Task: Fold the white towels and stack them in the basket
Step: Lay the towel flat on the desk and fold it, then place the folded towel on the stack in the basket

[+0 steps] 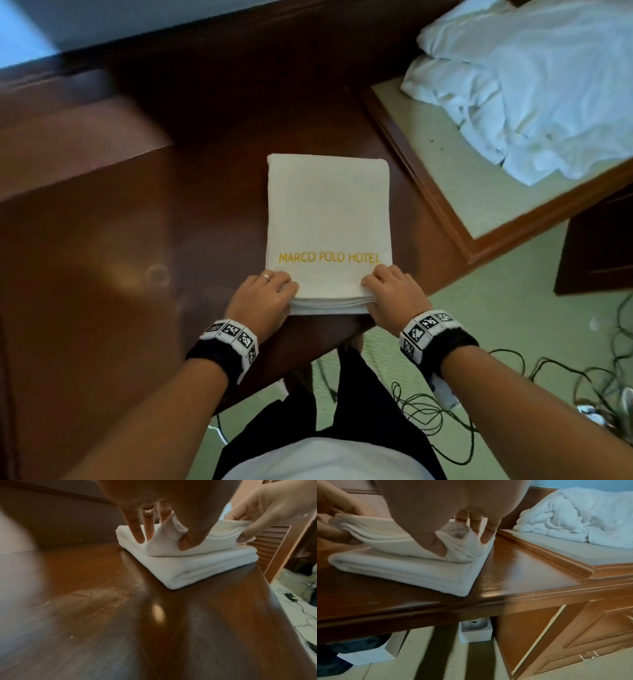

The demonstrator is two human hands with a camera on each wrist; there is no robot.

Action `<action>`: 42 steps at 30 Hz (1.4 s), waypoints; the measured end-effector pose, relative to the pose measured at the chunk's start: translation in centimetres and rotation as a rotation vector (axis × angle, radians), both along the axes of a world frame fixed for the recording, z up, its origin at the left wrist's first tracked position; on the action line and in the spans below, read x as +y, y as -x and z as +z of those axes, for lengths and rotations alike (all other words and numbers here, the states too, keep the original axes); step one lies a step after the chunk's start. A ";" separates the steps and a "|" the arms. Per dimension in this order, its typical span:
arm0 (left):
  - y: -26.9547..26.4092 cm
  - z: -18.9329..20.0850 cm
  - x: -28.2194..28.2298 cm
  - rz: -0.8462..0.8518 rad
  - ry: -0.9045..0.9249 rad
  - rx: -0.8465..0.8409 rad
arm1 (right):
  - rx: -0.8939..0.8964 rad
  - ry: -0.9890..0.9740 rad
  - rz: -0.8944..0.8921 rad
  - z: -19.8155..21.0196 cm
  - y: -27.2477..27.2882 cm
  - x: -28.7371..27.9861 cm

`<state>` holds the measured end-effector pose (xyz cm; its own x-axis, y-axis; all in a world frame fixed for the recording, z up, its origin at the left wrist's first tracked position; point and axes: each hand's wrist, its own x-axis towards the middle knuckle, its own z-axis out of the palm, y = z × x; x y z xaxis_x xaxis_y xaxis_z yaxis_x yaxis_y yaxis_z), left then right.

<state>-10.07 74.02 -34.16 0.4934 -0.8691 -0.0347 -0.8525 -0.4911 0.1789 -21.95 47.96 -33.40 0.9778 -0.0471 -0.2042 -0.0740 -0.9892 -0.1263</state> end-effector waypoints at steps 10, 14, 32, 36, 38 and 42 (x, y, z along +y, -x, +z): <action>0.6 -1.5 2.4 -0.087 0.033 -0.041 | -0.052 0.011 0.159 -1.1 3.0 0.4; -0.2 -0.5 0.2 -0.037 -0.062 0.003 | -0.055 0.064 0.149 -1.0 1.0 -0.3; -1.1 0.2 -1.4 0.137 -0.081 0.262 | -0.203 -0.009 0.029 0.9 -0.7 0.1; -3.7 0.2 -4.2 0.236 0.091 0.076 | -0.232 -0.020 -0.073 0.4 -4.8 1.3; -3.6 -0.6 -5.0 0.208 -0.073 0.083 | -0.068 0.004 -0.101 -0.6 -5.5 1.4; -2.2 -3.1 -3.1 0.277 -0.238 0.180 | 0.148 -0.002 -0.157 -2.7 -3.6 -1.0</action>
<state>-7.83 70.97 -37.28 0.6754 -0.6614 -0.3262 -0.6476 -0.7435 0.1666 -18.31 47.00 -36.06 0.9178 -0.1962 -0.3451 -0.2454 -0.9637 -0.1049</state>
